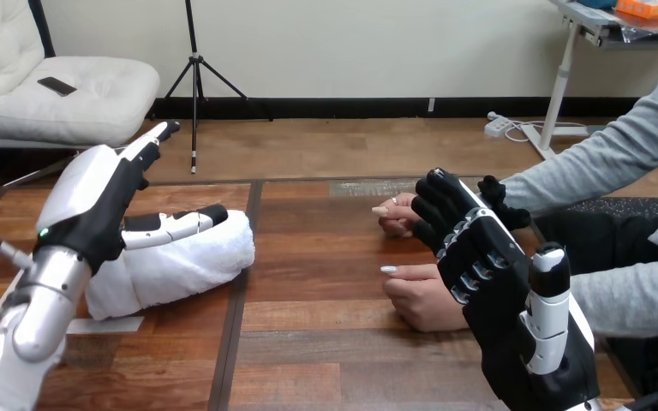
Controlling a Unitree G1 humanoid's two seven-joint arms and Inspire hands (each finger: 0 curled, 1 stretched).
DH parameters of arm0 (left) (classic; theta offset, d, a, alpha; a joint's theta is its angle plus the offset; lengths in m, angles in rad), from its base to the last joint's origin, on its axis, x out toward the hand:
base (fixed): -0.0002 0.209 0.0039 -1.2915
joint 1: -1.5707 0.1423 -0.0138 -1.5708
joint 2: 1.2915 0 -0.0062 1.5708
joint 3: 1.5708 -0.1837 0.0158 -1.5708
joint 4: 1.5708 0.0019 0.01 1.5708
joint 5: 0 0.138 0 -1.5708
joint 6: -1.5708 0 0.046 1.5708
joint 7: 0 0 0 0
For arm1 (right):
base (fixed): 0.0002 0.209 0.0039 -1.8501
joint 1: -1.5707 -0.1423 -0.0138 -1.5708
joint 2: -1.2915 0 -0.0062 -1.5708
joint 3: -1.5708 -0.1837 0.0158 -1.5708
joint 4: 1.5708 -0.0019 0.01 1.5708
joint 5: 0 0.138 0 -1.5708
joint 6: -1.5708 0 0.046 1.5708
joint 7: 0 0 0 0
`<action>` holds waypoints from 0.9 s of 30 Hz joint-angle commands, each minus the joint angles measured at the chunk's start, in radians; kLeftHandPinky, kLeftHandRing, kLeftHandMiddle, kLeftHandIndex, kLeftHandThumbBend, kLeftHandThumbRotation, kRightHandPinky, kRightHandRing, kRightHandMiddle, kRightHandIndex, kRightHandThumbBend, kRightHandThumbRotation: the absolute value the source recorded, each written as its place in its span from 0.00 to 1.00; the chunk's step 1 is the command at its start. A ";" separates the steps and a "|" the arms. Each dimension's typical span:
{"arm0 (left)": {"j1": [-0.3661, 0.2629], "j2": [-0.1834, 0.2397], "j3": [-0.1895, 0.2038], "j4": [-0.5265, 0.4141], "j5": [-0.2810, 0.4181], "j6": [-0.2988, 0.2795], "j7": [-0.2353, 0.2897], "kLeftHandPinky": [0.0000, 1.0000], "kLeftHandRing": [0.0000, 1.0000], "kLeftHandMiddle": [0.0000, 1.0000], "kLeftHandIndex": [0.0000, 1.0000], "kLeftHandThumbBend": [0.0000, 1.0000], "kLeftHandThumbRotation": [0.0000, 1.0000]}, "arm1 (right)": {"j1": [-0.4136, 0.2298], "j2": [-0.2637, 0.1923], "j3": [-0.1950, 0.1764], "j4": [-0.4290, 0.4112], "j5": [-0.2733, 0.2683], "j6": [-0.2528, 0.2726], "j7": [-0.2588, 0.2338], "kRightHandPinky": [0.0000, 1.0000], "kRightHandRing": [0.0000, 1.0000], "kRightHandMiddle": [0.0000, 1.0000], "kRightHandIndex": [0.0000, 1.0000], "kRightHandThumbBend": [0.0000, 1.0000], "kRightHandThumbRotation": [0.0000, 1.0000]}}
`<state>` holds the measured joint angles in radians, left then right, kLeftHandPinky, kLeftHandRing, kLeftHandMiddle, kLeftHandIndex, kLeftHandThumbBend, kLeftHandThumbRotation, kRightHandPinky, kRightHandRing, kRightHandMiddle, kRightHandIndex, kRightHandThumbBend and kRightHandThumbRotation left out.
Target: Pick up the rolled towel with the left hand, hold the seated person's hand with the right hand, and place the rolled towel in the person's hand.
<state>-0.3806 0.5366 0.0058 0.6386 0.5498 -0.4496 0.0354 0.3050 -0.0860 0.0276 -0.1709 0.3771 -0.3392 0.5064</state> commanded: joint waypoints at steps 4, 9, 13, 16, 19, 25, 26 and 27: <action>-0.133 0.049 -0.063 0.077 0.054 0.011 0.055 0.73 0.88 0.92 0.92 0.83 0.56 | -0.060 0.006 -0.009 -0.023 0.007 -0.025 -0.006 1.00 0.97 0.95 0.93 0.78 1.00; -0.171 0.062 -0.100 0.114 0.093 0.045 0.059 0.74 0.88 0.92 0.92 0.85 0.56 | -0.059 0.006 -0.010 -0.024 0.002 -0.027 -0.009 1.00 0.96 0.94 0.93 0.77 1.00; -0.196 0.067 -0.124 0.149 0.112 0.057 0.071 0.76 0.89 0.93 0.92 0.87 0.57 | -0.060 0.007 -0.010 -0.021 0.004 -0.031 -0.009 1.00 0.96 0.94 0.93 0.77 1.00; -0.219 0.073 -0.151 0.174 0.140 0.079 0.077 0.79 0.90 0.93 0.92 0.88 0.58 | -0.059 0.009 -0.009 -0.023 0.004 -0.028 -0.013 1.00 0.96 0.94 0.93 0.78 1.00; -0.232 0.074 -0.167 0.183 0.154 0.096 0.077 0.82 0.91 0.94 0.93 0.88 0.58 | -0.060 0.008 -0.008 -0.023 0.010 -0.025 -0.011 1.00 0.96 0.94 0.93 0.78 1.00; -0.270 0.075 -0.203 0.242 0.178 0.106 0.103 0.88 0.92 0.94 0.93 0.90 0.58 | -0.061 0.007 -0.008 -0.024 0.009 -0.025 -0.010 1.00 0.96 0.94 0.92 0.79 1.00; -0.276 0.075 -0.210 0.246 0.185 0.109 0.106 0.89 0.92 0.94 0.93 0.90 0.58 | -0.061 0.007 -0.007 -0.025 0.009 -0.023 -0.011 1.00 0.96 0.94 0.92 0.79 1.00; -0.279 0.076 -0.216 0.249 0.189 0.111 0.109 0.89 0.92 0.94 0.93 0.90 0.58 | -0.061 0.006 -0.007 -0.027 0.009 -0.021 -0.012 1.00 0.96 0.94 0.92 0.79 1.00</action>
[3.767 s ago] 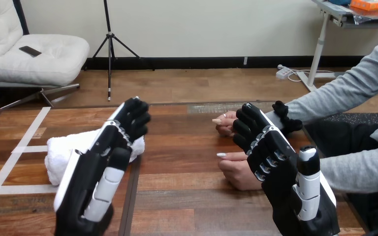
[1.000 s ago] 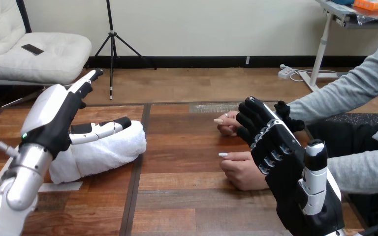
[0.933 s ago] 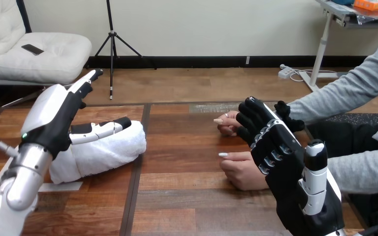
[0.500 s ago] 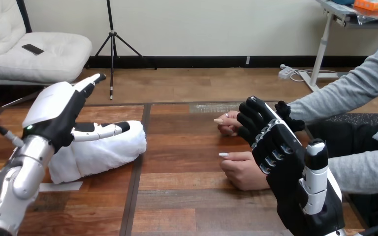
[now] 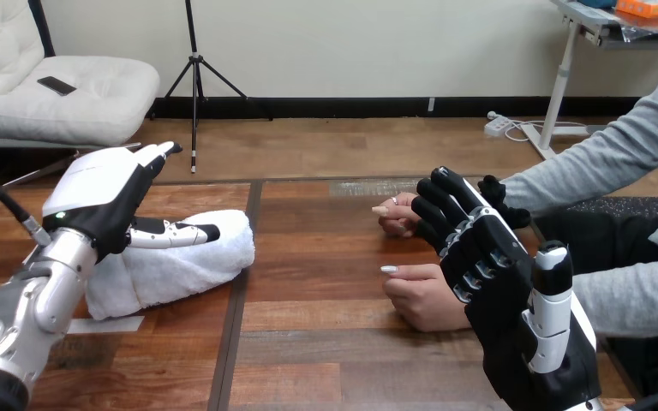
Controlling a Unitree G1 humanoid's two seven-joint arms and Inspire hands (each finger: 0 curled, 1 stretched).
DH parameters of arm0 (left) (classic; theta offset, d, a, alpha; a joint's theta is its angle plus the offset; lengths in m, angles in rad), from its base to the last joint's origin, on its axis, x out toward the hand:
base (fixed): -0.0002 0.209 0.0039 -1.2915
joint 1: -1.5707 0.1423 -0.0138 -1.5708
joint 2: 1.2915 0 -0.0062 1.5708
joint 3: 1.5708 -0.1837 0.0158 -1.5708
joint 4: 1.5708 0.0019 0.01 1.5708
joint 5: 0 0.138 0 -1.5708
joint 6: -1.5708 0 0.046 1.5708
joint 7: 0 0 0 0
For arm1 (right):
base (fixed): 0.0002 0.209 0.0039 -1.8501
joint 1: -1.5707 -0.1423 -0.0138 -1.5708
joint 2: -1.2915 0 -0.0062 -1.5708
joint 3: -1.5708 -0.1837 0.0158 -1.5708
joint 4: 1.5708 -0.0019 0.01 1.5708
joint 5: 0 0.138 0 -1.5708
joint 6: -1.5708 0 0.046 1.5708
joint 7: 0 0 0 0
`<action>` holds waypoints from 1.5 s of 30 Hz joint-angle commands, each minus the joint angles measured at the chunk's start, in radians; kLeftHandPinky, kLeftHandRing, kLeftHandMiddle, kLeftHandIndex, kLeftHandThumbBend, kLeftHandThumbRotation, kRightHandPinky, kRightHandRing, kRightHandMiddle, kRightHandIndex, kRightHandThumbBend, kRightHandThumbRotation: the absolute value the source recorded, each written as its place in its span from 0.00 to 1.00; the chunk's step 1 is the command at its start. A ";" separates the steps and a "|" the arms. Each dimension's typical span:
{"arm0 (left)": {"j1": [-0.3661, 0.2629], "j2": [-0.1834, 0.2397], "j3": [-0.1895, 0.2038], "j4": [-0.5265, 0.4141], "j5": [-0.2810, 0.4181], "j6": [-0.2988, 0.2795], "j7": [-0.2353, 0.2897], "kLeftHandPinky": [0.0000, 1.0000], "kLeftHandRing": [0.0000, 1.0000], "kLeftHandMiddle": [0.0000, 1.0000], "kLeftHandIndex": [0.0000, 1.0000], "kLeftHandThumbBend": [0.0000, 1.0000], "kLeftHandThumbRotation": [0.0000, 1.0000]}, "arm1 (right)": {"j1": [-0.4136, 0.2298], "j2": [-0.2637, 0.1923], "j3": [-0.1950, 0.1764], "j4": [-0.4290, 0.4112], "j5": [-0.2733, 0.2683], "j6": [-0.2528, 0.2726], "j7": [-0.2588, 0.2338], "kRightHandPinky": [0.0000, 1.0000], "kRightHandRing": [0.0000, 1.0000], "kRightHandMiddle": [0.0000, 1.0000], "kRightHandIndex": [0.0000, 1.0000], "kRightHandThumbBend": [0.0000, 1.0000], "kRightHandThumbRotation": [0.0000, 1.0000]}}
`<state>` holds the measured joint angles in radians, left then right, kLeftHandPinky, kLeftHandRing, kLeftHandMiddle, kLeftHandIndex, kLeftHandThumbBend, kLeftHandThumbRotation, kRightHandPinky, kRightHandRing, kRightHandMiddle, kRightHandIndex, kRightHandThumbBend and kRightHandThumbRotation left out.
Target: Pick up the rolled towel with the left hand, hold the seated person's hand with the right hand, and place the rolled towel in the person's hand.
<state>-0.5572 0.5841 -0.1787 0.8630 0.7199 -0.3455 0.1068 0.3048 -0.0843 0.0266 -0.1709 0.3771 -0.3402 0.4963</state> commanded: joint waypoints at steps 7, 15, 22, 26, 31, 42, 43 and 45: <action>-0.131 0.029 -0.073 0.062 0.048 0.018 0.066 0.91 0.93 0.95 0.93 0.92 0.60 | -0.062 0.005 -0.008 -0.022 0.009 -0.026 0.001 1.00 0.96 0.94 0.92 0.79 1.00; -0.159 0.022 -0.114 0.109 0.065 0.040 0.083 0.92 0.94 0.96 0.94 0.93 0.62 | -0.062 0.006 -0.010 -0.020 0.007 -0.032 -0.001 0.99 0.94 0.93 0.91 0.80 1.00; -0.182 0.013 -0.138 0.141 0.066 0.064 0.074 0.95 0.96 0.97 0.95 0.94 0.62 | -0.063 0.003 -0.012 -0.022 0.013 -0.030 0.002 0.97 0.93 0.92 0.90 0.80 1.00; -0.190 0.009 -0.150 0.147 0.064 0.076 0.067 0.95 0.96 0.98 0.95 0.94 0.62 | -0.060 0.001 -0.012 -0.030 0.013 -0.024 0.000 0.97 0.93 0.92 0.90 0.80 1.00; -0.200 0.005 -0.165 0.164 0.064 0.080 0.072 0.96 0.96 0.98 0.96 0.94 0.60 | -0.060 0.000 -0.013 -0.033 0.016 -0.023 0.000 0.97 0.93 0.92 0.90 0.81 1.00; -0.251 -0.012 -0.243 0.224 0.095 0.125 0.013 0.98 0.99 1.00 0.98 0.99 0.65 | -0.065 0.000 -0.017 -0.026 0.015 -0.037 0.006 0.96 0.92 0.91 0.89 0.79 1.00; -0.255 -0.014 -0.250 0.230 0.098 0.127 0.007 0.98 0.99 1.00 0.98 0.99 0.66 | -0.066 0.000 -0.017 -0.026 0.015 -0.036 0.006 0.95 0.92 0.91 0.89 0.79 1.00; -0.258 -0.015 -0.257 0.234 0.098 0.128 0.005 0.99 0.99 1.00 0.98 0.99 0.68 | -0.066 0.001 -0.017 -0.026 0.015 -0.037 0.006 0.95 0.92 0.90 0.89 0.79 1.00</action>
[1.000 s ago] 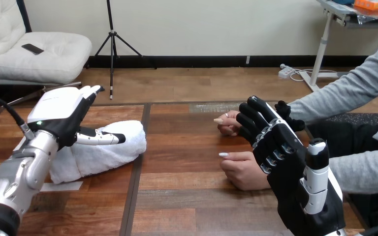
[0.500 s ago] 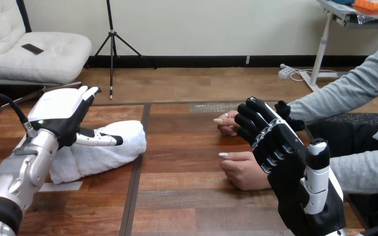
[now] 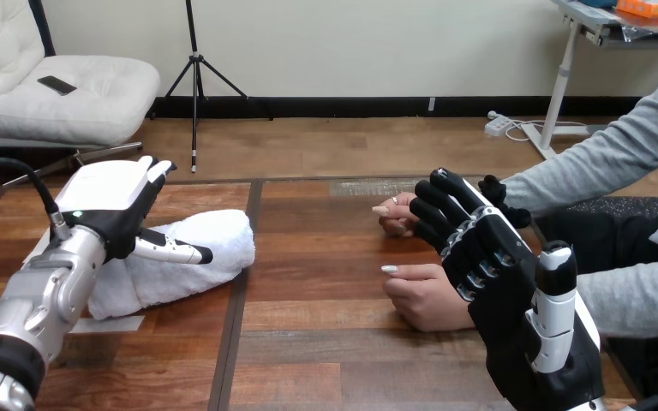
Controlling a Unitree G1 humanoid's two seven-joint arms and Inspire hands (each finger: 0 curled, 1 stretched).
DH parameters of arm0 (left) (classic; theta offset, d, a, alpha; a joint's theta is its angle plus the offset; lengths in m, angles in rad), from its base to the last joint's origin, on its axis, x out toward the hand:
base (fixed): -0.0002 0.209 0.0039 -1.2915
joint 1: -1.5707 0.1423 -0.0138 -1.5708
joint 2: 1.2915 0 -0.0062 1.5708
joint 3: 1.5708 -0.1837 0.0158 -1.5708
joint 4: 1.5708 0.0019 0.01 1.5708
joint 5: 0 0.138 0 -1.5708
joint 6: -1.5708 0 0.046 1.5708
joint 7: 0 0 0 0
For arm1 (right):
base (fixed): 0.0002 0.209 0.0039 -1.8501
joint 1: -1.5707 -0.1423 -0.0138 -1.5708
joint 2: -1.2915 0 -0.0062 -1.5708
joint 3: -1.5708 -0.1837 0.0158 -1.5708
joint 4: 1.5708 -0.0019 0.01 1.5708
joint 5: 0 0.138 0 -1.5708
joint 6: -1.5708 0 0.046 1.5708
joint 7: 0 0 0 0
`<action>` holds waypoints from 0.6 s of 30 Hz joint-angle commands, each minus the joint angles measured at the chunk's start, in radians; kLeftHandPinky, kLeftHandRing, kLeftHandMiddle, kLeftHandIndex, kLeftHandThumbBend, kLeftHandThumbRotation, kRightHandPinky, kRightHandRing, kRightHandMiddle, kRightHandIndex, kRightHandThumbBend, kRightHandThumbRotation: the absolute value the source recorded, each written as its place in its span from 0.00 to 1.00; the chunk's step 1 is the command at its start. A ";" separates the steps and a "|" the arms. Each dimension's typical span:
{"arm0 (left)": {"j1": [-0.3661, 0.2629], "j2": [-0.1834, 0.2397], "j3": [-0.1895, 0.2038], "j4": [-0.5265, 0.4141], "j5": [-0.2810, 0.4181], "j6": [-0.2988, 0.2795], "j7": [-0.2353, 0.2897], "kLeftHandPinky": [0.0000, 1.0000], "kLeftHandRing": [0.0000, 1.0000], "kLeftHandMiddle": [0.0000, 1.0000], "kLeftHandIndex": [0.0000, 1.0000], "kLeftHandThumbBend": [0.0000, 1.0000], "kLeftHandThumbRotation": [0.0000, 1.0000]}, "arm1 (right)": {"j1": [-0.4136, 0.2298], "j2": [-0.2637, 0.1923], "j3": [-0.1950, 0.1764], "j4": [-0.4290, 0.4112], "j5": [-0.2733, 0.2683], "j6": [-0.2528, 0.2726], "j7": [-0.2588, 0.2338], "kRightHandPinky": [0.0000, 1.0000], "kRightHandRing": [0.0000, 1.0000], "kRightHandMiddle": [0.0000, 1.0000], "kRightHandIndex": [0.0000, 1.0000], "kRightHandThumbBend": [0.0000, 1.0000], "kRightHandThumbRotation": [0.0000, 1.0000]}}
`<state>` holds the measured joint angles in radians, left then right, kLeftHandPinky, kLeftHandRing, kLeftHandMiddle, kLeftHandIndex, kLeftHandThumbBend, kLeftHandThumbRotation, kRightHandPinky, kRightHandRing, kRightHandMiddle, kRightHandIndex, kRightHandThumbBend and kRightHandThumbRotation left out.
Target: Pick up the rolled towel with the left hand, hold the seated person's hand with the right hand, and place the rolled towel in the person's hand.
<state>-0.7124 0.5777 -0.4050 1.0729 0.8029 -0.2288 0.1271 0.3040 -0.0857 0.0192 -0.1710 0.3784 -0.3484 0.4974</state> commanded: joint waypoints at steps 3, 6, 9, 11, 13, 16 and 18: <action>-0.109 -0.012 -0.040 0.027 0.014 0.021 -0.033 0.99 1.00 1.00 0.99 1.00 0.70 | -0.065 0.002 -0.010 -0.028 0.013 -0.027 0.003 0.94 0.91 0.90 0.89 0.79 1.00; -0.113 -0.017 -0.045 0.036 0.010 0.024 -0.040 1.00 1.00 1.00 0.99 1.00 0.70 | -0.067 0.003 -0.009 -0.026 0.016 -0.028 0.006 0.92 0.91 0.90 0.89 0.79 1.00; -0.116 -0.019 -0.049 0.038 0.006 0.025 -0.048 1.00 1.00 1.00 0.99 1.00 0.70 | -0.067 0.004 -0.009 -0.026 0.016 -0.030 0.006 0.91 0.91 0.90 0.89 0.79 1.00; -0.119 -0.022 -0.047 0.041 -0.002 0.025 -0.059 1.00 1.00 1.00 0.99 1.00 0.70 | -0.067 0.003 -0.009 -0.027 0.015 -0.030 0.006 0.90 0.91 0.90 0.89 0.78 1.00; -0.119 -0.024 -0.045 0.039 -0.009 0.022 -0.069 1.00 1.00 1.00 0.99 1.00 0.70 | -0.068 0.002 -0.009 -0.028 0.014 -0.030 0.006 0.90 0.91 0.90 0.89 0.78 1.00; -0.120 -0.025 -0.044 0.041 -0.020 0.017 -0.084 1.00 1.00 1.00 0.98 1.00 0.68 | -0.068 0.002 -0.009 -0.028 0.014 -0.029 0.006 0.90 0.91 0.90 0.89 0.78 1.00; -0.123 -0.027 -0.046 0.048 -0.025 0.015 -0.093 1.00 1.00 1.00 0.98 1.00 0.69 | -0.068 0.002 -0.009 -0.029 0.015 -0.028 0.006 0.89 0.91 0.90 0.89 0.78 1.00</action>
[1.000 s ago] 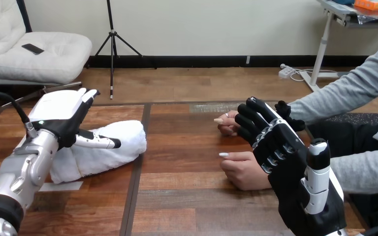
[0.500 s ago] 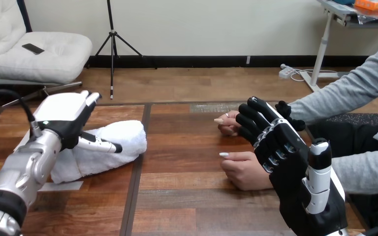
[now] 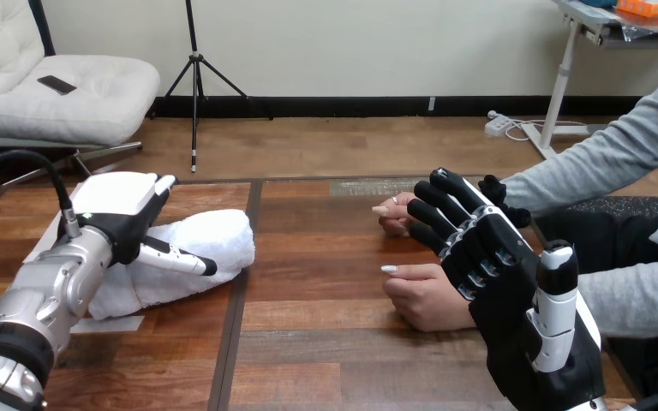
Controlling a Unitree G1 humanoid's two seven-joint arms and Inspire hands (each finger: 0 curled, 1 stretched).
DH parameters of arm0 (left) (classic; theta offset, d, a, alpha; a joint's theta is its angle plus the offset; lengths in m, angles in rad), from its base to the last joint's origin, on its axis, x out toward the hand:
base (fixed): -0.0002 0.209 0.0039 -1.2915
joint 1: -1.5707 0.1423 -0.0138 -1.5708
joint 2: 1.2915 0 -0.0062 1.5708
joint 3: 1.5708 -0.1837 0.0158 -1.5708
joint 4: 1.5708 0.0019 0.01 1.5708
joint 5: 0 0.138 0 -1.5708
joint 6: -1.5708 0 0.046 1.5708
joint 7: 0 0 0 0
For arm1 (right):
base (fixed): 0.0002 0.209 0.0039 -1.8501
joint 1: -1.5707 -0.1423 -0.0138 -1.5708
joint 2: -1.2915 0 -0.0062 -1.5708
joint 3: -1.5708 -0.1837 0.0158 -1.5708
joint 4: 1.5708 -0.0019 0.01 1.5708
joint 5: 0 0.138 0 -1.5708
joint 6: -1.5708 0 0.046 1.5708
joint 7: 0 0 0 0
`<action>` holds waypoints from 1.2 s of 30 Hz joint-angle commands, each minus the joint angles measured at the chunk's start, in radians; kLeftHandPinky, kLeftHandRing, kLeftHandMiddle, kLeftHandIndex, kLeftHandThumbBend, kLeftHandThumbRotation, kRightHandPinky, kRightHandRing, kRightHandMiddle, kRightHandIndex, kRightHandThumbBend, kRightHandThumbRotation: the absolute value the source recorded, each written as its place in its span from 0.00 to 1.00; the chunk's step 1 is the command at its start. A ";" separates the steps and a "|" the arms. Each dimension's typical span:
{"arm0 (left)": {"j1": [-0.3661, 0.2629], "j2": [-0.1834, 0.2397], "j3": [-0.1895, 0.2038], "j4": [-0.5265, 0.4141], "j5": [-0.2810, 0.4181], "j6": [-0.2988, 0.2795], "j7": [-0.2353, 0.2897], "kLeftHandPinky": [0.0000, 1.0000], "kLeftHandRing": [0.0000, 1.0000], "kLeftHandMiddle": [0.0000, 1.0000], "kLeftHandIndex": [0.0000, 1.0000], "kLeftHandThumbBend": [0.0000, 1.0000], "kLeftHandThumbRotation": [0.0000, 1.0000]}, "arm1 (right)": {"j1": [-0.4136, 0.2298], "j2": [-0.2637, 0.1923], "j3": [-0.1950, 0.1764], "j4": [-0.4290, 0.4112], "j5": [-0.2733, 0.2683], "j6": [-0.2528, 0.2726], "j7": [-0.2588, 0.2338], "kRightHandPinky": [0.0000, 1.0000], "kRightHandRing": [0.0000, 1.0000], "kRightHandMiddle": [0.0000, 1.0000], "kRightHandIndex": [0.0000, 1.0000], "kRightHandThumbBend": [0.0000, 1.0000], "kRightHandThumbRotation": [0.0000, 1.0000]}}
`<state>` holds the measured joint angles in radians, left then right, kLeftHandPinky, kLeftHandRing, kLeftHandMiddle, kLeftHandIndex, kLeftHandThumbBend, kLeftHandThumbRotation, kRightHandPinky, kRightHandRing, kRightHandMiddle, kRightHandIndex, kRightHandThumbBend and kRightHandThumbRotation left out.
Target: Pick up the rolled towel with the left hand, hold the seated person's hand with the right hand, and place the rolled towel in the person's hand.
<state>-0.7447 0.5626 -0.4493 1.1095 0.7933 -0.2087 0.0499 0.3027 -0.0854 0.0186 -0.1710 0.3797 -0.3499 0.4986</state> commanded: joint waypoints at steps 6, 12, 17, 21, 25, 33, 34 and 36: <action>-0.095 -0.017 0.005 0.018 -0.040 -0.009 -0.060 1.00 1.00 1.00 0.99 1.00 0.69 | -0.069 0.001 -0.009 -0.027 0.011 -0.028 0.004 0.89 0.91 0.90 0.89 0.78 1.00; -0.097 -0.019 0.004 0.018 -0.054 -0.012 -0.084 1.00 1.00 1.00 0.98 1.00 0.69 | -0.070 0.000 -0.009 -0.026 0.013 -0.028 0.006 0.89 0.91 0.90 0.89 0.78 1.00; -0.097 -0.024 0.008 0.018 -0.068 -0.011 -0.105 1.00 1.00 1.00 0.98 1.00 0.69 | -0.071 -0.001 -0.010 -0.028 0.011 -0.027 0.005 0.88 0.91 0.90 0.89 0.77 1.00; -0.099 -0.027 0.005 0.023 -0.067 -0.009 -0.109 1.00 1.00 1.00 0.98 1.00 0.70 | -0.072 -0.001 -0.010 -0.029 0.009 -0.027 0.004 0.88 0.91 0.91 0.89 0.78 1.00; -0.102 -0.029 0.000 0.027 -0.063 -0.006 -0.114 1.00 1.00 1.00 0.98 1.00 0.71 | -0.073 0.000 -0.010 -0.027 0.009 -0.029 0.004 0.88 0.91 0.91 0.89 0.78 1.00; -0.101 -0.032 -0.001 0.024 -0.061 -0.003 -0.117 1.00 1.00 1.00 0.98 1.00 0.72 | -0.070 -0.001 -0.009 -0.031 0.010 -0.026 0.002 0.88 0.92 0.90 0.89 0.79 1.00; -0.101 -0.033 0.000 0.020 -0.063 -0.001 -0.119 1.00 1.00 1.00 0.98 1.00 0.73 | -0.070 -0.001 -0.009 -0.032 0.009 -0.025 0.002 0.88 0.91 0.90 0.89 0.79 1.00; -0.100 -0.033 0.001 0.015 -0.064 0.000 -0.123 1.00 1.00 1.00 0.98 1.00 0.72 | -0.069 -0.001 -0.009 -0.033 0.009 -0.025 0.002 0.88 0.91 0.90 0.89 0.79 1.00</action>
<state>-0.7492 0.5312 -0.4521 1.1360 0.7435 -0.2151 -0.0700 0.2997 -0.0859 0.0186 -0.1710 0.3798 -0.3516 0.4990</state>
